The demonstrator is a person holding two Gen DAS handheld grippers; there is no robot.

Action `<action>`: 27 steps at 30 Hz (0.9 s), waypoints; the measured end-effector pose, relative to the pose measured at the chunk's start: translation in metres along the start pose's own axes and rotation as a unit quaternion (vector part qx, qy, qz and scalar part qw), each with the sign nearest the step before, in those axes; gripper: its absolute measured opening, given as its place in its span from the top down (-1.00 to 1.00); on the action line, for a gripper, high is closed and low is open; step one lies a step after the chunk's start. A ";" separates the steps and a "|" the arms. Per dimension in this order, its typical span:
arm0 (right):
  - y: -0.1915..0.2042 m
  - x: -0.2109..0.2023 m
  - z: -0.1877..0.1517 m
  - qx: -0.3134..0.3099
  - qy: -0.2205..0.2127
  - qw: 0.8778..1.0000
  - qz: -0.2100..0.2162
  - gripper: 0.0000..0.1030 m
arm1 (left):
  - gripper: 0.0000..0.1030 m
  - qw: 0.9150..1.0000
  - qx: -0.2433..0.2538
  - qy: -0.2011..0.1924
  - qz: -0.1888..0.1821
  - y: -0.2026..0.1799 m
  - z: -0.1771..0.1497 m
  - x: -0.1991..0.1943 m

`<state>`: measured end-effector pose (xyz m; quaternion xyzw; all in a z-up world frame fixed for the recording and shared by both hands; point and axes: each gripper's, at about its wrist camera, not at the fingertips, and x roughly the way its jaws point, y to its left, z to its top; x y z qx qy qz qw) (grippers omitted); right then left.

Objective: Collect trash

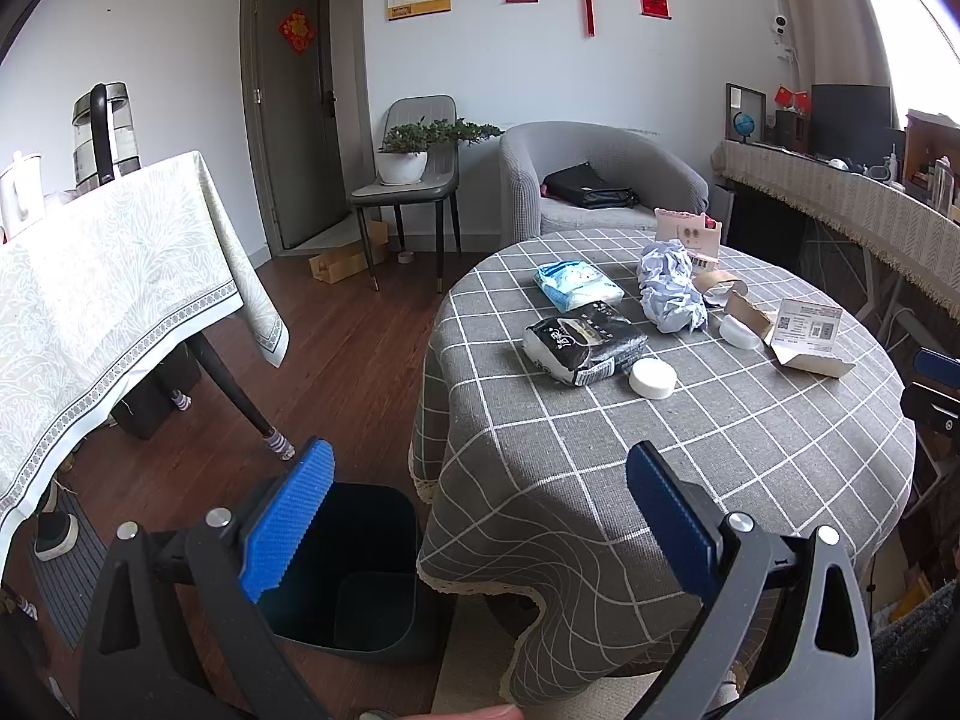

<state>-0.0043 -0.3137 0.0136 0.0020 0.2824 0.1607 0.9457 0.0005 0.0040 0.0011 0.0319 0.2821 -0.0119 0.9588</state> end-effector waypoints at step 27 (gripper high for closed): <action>0.002 0.003 -0.002 -0.006 0.008 1.000 0.001 -0.94 | -0.93 1.000 -0.001 0.001 0.000 -0.002 0.000 0.001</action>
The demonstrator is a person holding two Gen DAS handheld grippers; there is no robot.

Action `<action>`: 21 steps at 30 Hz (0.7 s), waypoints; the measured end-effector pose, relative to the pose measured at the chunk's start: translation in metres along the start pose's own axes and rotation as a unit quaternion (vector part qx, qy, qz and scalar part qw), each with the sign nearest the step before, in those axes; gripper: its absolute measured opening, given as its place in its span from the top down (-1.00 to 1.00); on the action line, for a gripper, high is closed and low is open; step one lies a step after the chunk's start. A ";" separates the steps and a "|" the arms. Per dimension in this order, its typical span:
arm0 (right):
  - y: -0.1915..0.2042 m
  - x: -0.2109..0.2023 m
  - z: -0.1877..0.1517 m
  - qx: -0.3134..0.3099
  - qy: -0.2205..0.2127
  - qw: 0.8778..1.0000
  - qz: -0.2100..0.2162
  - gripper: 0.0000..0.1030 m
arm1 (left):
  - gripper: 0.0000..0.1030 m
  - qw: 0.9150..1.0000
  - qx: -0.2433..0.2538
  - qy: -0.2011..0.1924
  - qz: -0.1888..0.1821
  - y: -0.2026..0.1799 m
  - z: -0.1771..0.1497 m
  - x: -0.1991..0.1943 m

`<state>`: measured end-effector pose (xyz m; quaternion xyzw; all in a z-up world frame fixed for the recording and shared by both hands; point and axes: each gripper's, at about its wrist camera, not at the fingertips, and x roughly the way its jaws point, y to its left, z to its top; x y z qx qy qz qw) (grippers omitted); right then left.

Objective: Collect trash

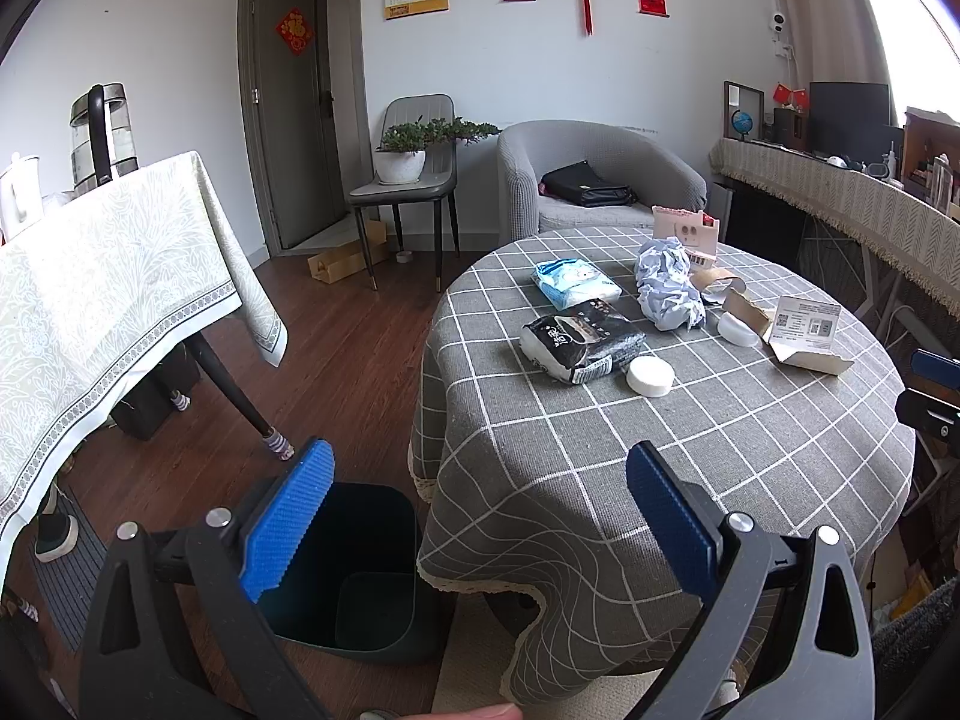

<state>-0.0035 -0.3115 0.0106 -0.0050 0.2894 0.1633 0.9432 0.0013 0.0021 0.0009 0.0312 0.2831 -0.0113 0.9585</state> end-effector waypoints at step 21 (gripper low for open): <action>0.000 0.000 0.000 -0.002 0.001 1.000 -0.001 -0.94 | -0.93 1.000 0.004 0.001 0.000 -0.003 -0.002 0.000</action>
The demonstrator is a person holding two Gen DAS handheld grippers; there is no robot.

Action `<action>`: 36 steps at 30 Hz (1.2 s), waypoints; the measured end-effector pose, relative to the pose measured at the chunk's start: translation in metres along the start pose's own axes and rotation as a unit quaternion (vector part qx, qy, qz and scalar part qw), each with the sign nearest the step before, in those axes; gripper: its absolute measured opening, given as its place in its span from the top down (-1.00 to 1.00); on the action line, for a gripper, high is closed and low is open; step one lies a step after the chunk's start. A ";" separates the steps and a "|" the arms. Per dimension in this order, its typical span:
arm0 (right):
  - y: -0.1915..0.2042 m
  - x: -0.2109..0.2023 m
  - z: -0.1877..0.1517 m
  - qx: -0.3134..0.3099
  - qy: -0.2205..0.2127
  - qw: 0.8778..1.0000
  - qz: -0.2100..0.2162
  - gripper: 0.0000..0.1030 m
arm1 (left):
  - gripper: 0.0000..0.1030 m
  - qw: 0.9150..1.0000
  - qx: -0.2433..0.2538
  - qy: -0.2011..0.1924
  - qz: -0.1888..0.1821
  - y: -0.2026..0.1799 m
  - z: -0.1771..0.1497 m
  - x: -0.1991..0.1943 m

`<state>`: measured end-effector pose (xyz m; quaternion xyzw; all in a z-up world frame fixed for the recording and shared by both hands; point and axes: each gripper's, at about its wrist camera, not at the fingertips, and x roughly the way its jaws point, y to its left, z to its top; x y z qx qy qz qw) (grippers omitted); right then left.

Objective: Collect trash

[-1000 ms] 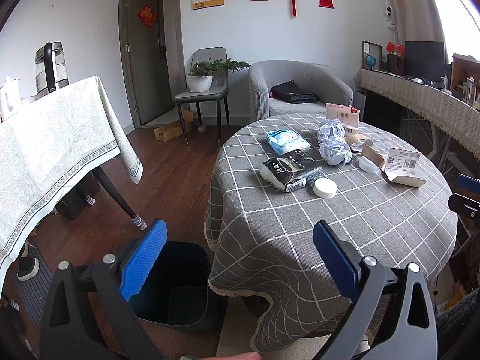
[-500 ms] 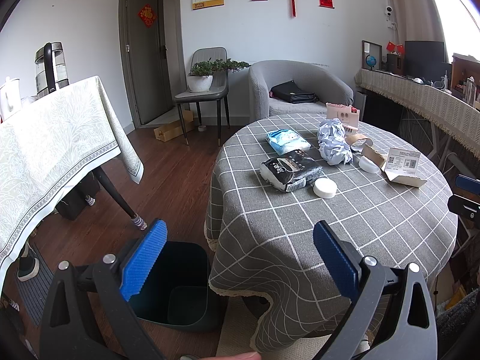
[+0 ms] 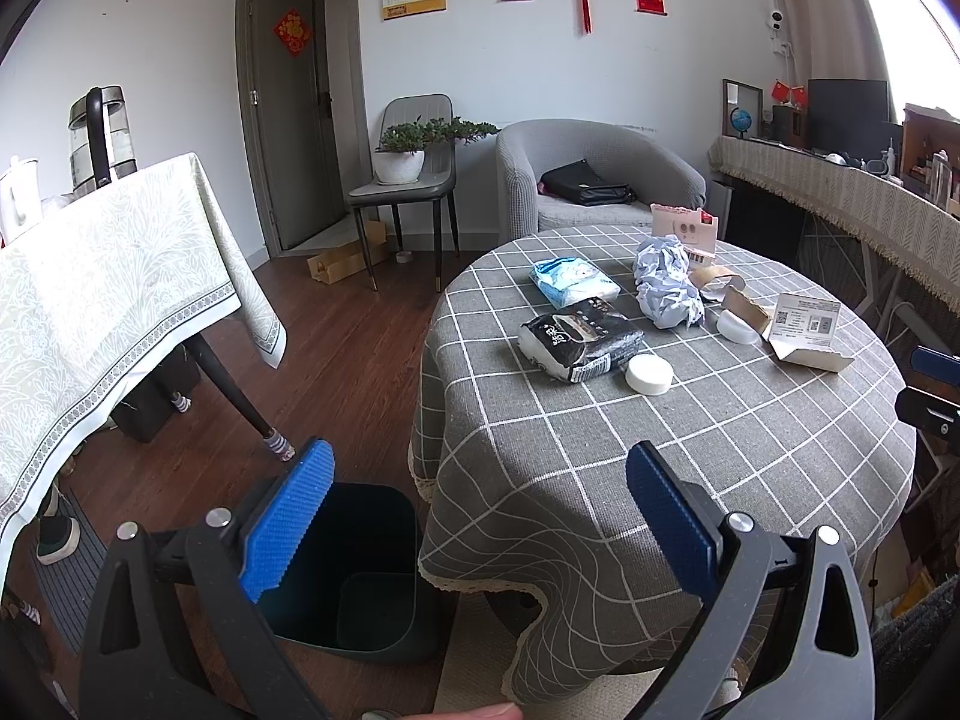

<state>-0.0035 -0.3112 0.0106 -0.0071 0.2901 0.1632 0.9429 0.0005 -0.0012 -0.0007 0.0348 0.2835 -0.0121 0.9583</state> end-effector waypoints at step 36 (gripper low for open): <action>-0.021 0.013 0.012 -0.037 0.024 0.999 0.025 -0.84 | -0.92 0.994 0.077 0.000 -0.083 0.014 0.022 0.034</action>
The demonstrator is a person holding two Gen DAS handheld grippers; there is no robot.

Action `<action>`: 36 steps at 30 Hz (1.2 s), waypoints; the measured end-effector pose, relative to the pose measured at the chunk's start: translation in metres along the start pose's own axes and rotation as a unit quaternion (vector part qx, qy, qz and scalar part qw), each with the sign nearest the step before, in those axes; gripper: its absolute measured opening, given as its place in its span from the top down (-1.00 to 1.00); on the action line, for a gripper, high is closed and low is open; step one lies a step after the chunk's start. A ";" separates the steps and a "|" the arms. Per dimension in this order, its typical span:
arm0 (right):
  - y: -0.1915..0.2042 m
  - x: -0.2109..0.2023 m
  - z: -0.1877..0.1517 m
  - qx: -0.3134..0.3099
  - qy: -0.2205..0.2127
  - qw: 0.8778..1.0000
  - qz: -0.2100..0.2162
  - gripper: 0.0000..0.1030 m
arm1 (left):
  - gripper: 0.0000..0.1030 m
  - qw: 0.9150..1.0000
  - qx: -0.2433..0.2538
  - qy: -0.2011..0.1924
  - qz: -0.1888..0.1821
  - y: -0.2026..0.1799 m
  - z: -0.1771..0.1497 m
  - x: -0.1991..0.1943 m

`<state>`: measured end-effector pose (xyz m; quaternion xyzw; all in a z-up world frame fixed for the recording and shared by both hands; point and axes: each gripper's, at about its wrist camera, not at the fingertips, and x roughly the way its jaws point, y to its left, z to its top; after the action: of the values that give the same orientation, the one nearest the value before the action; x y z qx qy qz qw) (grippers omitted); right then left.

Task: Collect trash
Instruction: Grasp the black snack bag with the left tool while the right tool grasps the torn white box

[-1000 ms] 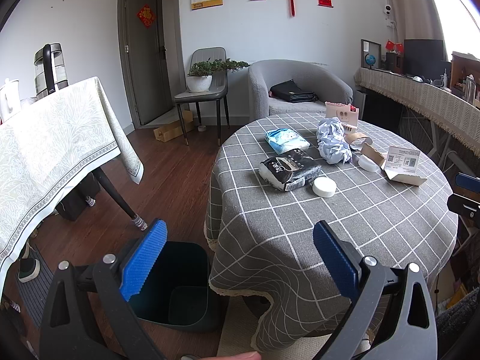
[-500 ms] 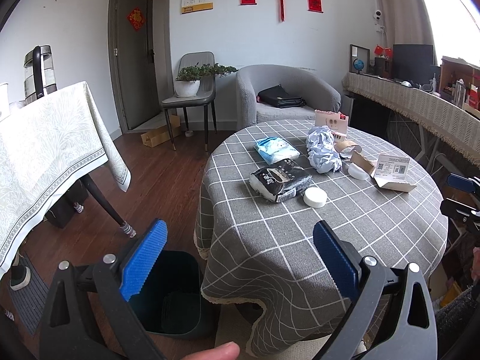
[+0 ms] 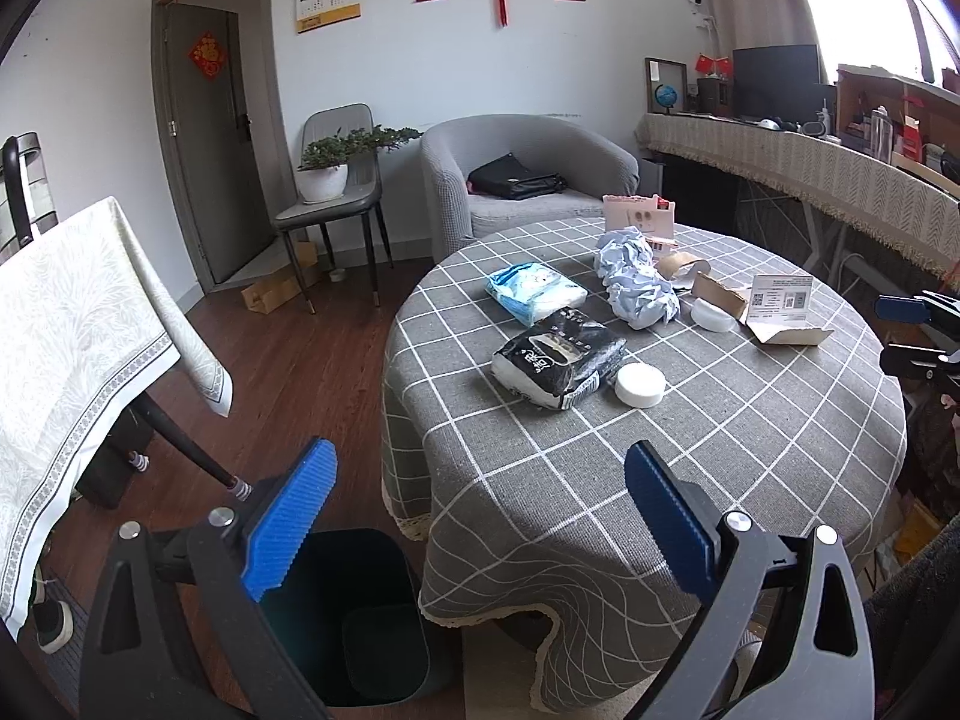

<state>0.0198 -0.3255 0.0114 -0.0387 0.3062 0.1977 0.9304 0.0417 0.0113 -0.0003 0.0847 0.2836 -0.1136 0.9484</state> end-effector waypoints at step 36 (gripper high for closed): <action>-0.071 0.068 0.037 -0.015 0.048 0.995 0.086 0.04 | -0.69 0.983 0.103 0.064 -0.137 -0.016 0.041 0.120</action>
<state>0.1182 -0.3603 -0.0021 -0.0361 0.3495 0.2797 0.8935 0.1566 -0.0330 -0.0351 0.1493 0.3398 -0.2654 0.8899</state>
